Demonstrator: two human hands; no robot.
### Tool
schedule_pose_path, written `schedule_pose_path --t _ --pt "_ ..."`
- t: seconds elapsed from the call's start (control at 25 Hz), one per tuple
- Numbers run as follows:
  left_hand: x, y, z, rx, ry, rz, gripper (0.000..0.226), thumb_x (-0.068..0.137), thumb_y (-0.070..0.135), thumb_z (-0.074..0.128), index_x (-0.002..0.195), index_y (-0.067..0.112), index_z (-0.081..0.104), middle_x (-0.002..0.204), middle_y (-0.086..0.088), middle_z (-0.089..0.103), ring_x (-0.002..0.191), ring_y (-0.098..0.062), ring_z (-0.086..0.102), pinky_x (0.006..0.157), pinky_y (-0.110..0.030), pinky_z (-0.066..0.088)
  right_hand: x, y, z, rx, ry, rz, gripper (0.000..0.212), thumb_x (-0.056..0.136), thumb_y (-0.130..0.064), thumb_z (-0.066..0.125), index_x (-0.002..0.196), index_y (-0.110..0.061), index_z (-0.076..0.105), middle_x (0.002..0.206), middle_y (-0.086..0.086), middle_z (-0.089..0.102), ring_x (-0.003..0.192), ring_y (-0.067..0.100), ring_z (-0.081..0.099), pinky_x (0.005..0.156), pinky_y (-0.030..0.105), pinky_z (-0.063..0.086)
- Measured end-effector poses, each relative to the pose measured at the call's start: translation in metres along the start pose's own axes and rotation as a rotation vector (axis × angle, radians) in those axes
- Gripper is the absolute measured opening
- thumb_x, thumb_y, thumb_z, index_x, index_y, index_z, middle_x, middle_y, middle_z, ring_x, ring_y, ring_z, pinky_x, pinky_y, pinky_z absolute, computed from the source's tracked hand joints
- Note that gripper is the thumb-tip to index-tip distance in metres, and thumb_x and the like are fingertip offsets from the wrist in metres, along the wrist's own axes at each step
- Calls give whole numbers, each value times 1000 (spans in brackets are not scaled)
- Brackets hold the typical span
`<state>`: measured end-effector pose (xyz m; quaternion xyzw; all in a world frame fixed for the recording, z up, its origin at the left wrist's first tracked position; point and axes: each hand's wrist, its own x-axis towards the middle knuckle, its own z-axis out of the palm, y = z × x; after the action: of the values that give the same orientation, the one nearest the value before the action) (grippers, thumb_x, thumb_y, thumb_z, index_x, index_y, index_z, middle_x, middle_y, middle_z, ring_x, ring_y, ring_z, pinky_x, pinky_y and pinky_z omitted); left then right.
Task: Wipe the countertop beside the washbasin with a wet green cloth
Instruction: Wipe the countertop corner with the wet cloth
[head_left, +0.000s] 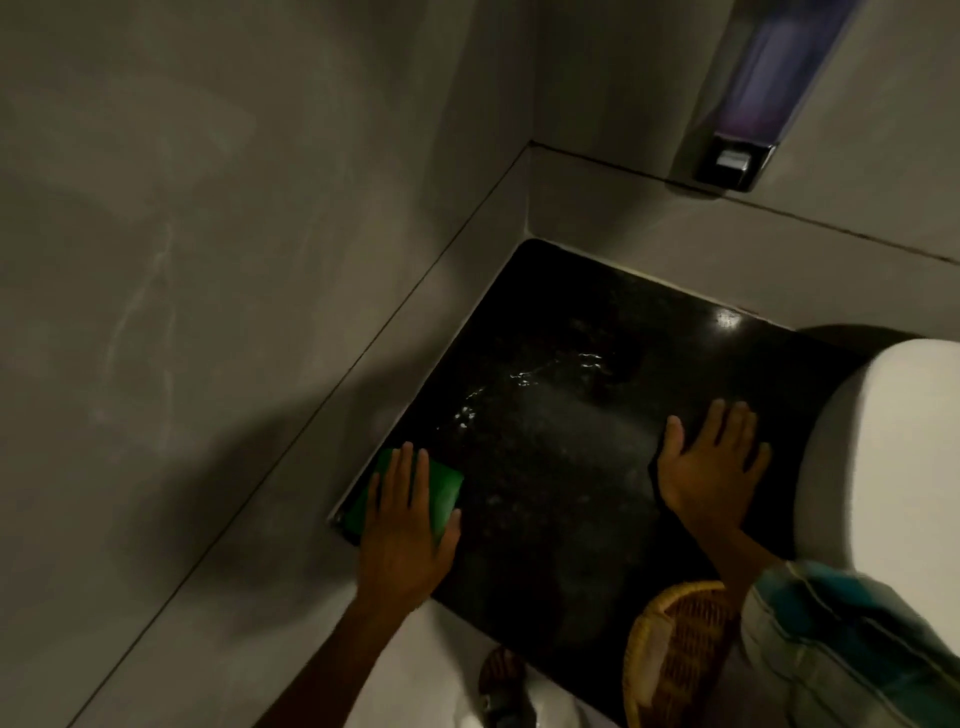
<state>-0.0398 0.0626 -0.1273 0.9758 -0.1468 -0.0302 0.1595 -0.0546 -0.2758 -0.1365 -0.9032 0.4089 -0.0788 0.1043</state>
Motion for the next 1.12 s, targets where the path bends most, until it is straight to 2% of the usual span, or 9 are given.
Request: schedule_pose_path --t 0.08,0.28,0.4,0.56,0.72,0.8,0.92,1.04,1.12 --pt "1 -11 1 -61 26 -1 78 89 64 34 150 20 15 161 -5 16 148 -21 12 119 -40 13 3 3 7 -10 47 7 63 95 -46 33 144 -6 32 154 20 32 145 32 24 115 55 18" --pt "84 17 10 -40 31 77 69 91 58 37 145 15 29 157 -11 27 146 -28 20 120 -44 16 14 1 12 -41 90 0 59 97 -43 32 143 -6 34 153 18 35 145 30 26 115 54 19" --pt "154 47 20 24 8 95 69 92 59 33 146 16 28 157 -13 27 146 -30 20 120 -48 19 22 -3 13 -26 104 -1 58 96 -41 34 143 -6 35 153 17 35 145 30 25 115 54 20" --pt "213 110 34 49 -65 178 69 91 56 38 146 15 30 157 -14 28 147 -30 17 121 -50 13 19 -3 11 -8 102 5 58 96 -40 37 142 -6 37 153 17 36 144 30 26 116 54 19" --pt "155 161 44 -43 -60 457 62 91 51 43 139 12 44 151 -11 41 145 -28 26 121 -46 15 2 10 -6 -13 136 1 57 95 -39 37 142 -6 37 153 17 36 145 30 25 116 55 19" --pt "122 184 30 -10 -63 598 61 92 53 37 141 16 39 153 -8 38 146 -24 23 121 -45 18 17 18 -29 27 165 75 57 96 -38 36 143 -6 35 154 16 33 146 30 23 117 54 16" --pt "110 140 25 37 -24 487 63 93 55 35 145 19 30 157 -6 30 148 -22 16 121 -44 19 43 11 -31 64 36 39 58 98 -40 34 146 -8 30 158 15 26 148 28 16 119 52 12" --pt "95 73 15 16 -38 315 64 94 53 36 146 16 31 157 -10 30 148 -25 18 120 -47 21 38 23 -23 41 -98 -73 61 97 -46 34 148 -13 28 159 13 22 148 27 14 120 51 11" --pt "98 47 9 55 -52 276 64 94 52 34 144 13 34 155 -12 33 147 -28 22 119 -48 24 21 25 -15 -10 -108 -106 63 95 -51 30 149 -17 28 159 12 22 148 26 15 119 54 10"
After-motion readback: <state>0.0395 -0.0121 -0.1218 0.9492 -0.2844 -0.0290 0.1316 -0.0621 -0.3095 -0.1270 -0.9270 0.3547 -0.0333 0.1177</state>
